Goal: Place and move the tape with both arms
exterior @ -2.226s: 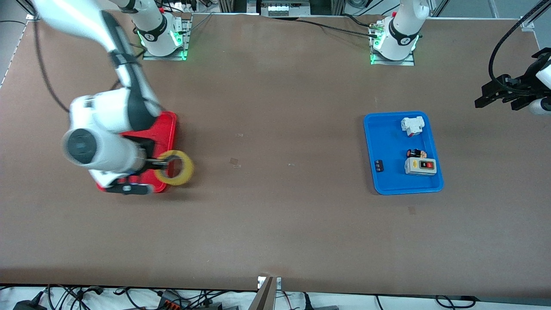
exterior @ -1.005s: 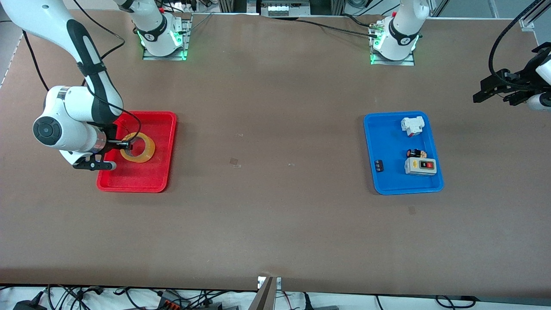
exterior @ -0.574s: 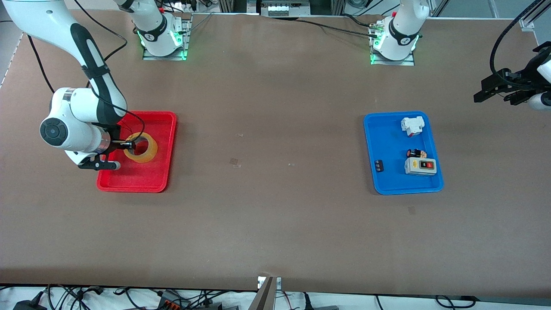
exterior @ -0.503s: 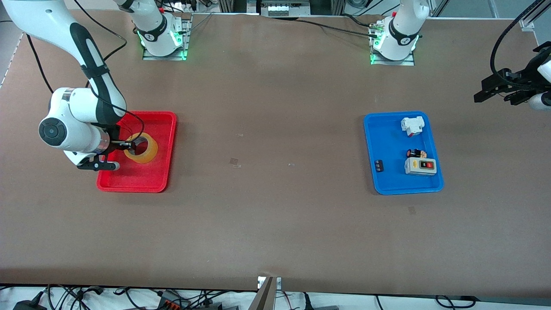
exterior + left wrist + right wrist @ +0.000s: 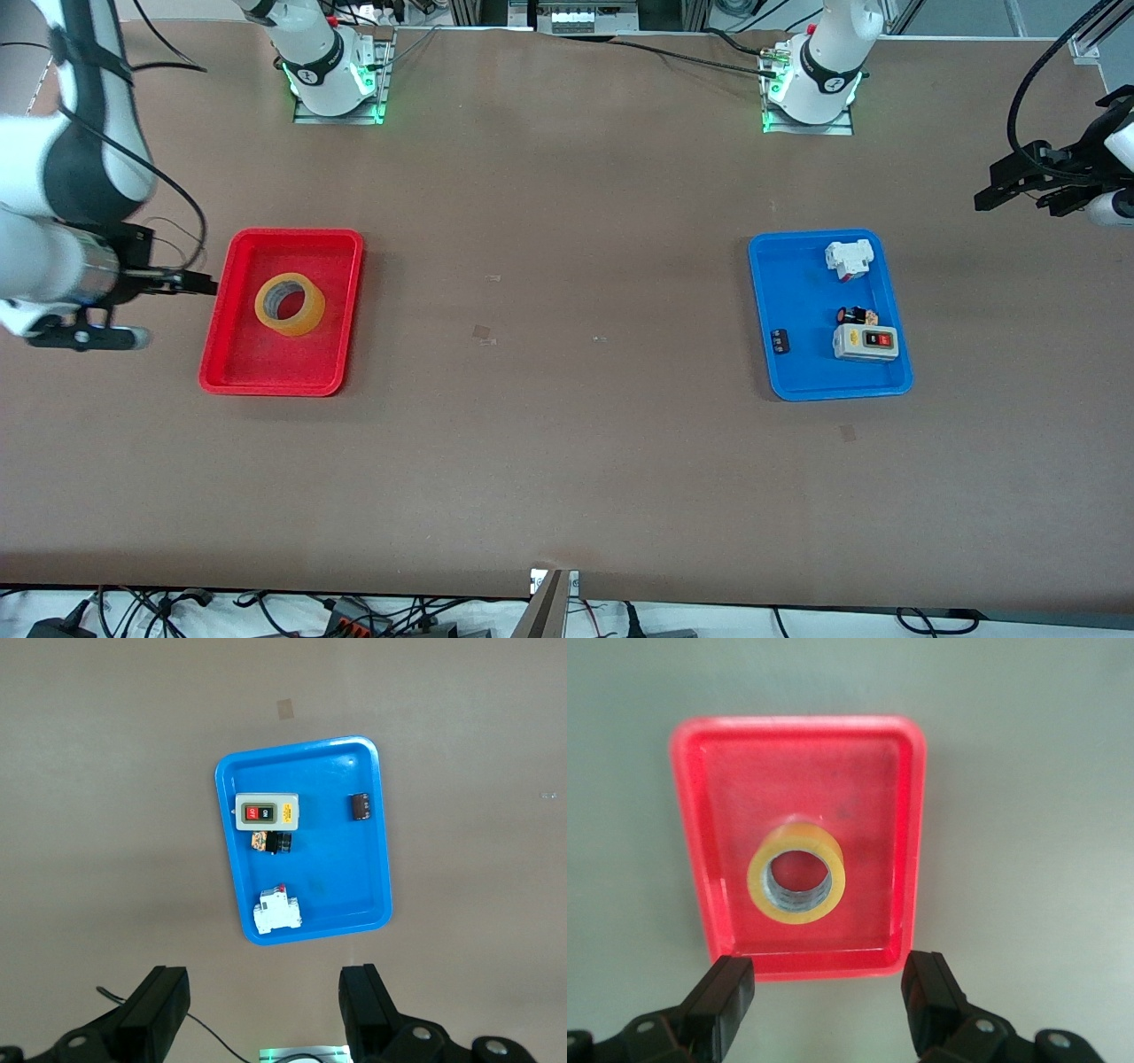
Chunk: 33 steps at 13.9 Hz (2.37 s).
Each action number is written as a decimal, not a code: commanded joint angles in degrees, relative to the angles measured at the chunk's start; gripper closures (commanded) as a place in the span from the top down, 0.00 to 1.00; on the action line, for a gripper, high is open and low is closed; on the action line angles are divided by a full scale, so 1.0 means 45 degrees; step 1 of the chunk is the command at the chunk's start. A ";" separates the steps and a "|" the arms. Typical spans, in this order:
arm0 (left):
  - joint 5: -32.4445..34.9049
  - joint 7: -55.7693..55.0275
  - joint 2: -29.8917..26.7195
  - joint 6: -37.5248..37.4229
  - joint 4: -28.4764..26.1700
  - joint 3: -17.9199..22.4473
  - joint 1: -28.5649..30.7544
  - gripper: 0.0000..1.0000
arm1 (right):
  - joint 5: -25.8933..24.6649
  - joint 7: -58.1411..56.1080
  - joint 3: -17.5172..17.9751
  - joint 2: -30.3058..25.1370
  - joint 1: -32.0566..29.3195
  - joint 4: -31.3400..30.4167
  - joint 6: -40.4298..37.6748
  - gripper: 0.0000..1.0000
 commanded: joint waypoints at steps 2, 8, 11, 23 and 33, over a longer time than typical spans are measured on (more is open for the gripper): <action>-0.0146 0.0051 0.0015 -0.0244 0.0294 -0.0104 0.0125 1.00 | 0.0714 -0.0177 0.0275 0.0406 -0.0058 0.2665 -0.1316 1.00; -0.0106 0.0051 0.0035 -0.0263 0.0274 -0.0123 0.0105 1.00 | 0.0777 -0.0176 0.0158 0.0328 -0.0059 0.3098 -0.0419 1.00; -0.0106 0.0032 0.0015 -0.0263 0.0274 -0.0104 0.0125 1.00 | 0.0660 -0.0333 0.0158 -0.0760 -0.0078 0.1566 0.0437 1.00; -0.0087 -0.0535 -0.0023 -0.0439 0.0216 -0.0104 0.0144 1.00 | 0.0796 -0.0958 0.0216 -0.3168 -0.0176 -0.1765 0.0987 1.00; -0.0087 -0.0359 -0.0024 -0.0595 0.0157 -0.0084 0.0144 1.00 | 0.0874 -0.0782 0.0178 -0.3246 -0.0234 -0.1726 0.1009 1.00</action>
